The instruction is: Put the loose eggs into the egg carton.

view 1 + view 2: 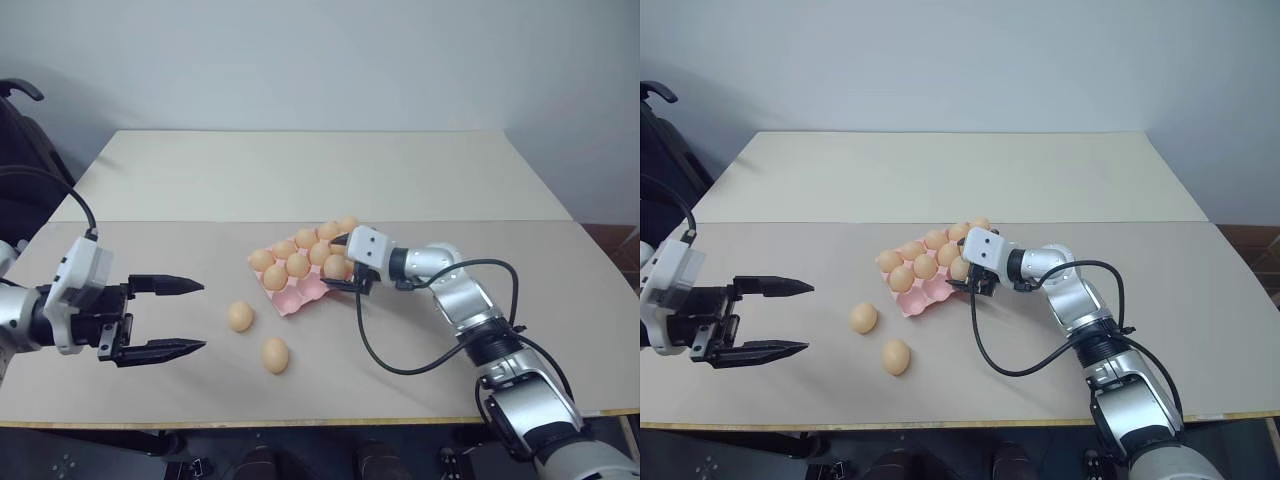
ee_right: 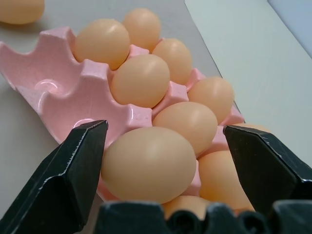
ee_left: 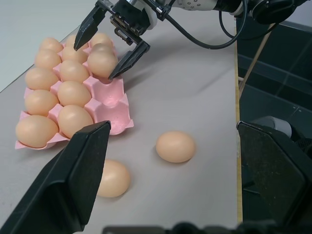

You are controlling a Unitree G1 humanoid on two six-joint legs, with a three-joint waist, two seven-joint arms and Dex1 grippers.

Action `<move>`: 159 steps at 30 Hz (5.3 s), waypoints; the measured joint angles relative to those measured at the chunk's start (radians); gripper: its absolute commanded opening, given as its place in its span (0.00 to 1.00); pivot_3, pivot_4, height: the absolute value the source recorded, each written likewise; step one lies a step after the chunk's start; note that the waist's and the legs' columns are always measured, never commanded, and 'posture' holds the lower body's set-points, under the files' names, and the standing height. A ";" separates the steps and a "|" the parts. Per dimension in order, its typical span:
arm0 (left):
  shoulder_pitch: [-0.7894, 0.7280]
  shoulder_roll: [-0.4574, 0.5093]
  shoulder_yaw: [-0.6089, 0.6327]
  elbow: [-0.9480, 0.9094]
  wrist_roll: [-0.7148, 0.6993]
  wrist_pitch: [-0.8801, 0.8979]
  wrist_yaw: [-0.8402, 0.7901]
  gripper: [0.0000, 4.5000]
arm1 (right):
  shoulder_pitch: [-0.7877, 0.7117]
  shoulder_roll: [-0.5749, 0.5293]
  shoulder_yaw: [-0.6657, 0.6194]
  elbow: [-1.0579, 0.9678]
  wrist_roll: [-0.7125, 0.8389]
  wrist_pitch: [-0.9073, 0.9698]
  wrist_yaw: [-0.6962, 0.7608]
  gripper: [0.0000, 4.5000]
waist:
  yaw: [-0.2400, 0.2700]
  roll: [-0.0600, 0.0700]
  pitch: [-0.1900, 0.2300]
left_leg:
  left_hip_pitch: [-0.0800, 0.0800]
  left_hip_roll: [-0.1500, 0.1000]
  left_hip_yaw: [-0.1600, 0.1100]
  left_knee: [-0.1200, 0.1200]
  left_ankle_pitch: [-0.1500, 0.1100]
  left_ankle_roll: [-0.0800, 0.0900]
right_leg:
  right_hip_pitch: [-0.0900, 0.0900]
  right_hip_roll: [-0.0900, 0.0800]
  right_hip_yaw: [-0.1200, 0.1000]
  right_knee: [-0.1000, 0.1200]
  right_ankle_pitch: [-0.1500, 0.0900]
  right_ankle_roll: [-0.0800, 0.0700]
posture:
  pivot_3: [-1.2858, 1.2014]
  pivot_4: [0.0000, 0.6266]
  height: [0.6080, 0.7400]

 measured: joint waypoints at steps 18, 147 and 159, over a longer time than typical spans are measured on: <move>0.052 0.000 0.078 0.000 0.000 0.016 0.011 1.00 | 0.401 -0.503 -0.374 -0.526 0.533 0.370 0.391 0.98 | 0.001 0.000 0.000 | 0.001 0.000 0.000 0.000 0.000 0.000 | 0.002 0.000 0.000 -0.002 0.000 0.000 | 0.52 0.24 1.00; -0.542 -0.286 -0.460 0.317 0.420 -0.228 0.143 0.99 | 0.427 -0.485 -0.408 -0.691 0.617 0.435 0.202 1.00 | 0.016 0.000 0.000 | -0.001 -0.002 -0.003 0.003 0.000 0.001 | 0.003 0.000 0.000 -0.001 0.000 0.002 | 0.52 0.24 1.00; -0.162 0.006 -0.105 0.220 0.190 -0.190 -0.139 0.99 | 0.464 -0.542 -0.449 -0.643 0.653 0.439 0.317 1.00 | 0.011 0.000 0.000 | -0.001 -0.001 -0.001 0.002 0.000 0.001 | 0.003 -0.001 -0.001 -0.002 0.000 0.002 | 0.52 0.24 1.00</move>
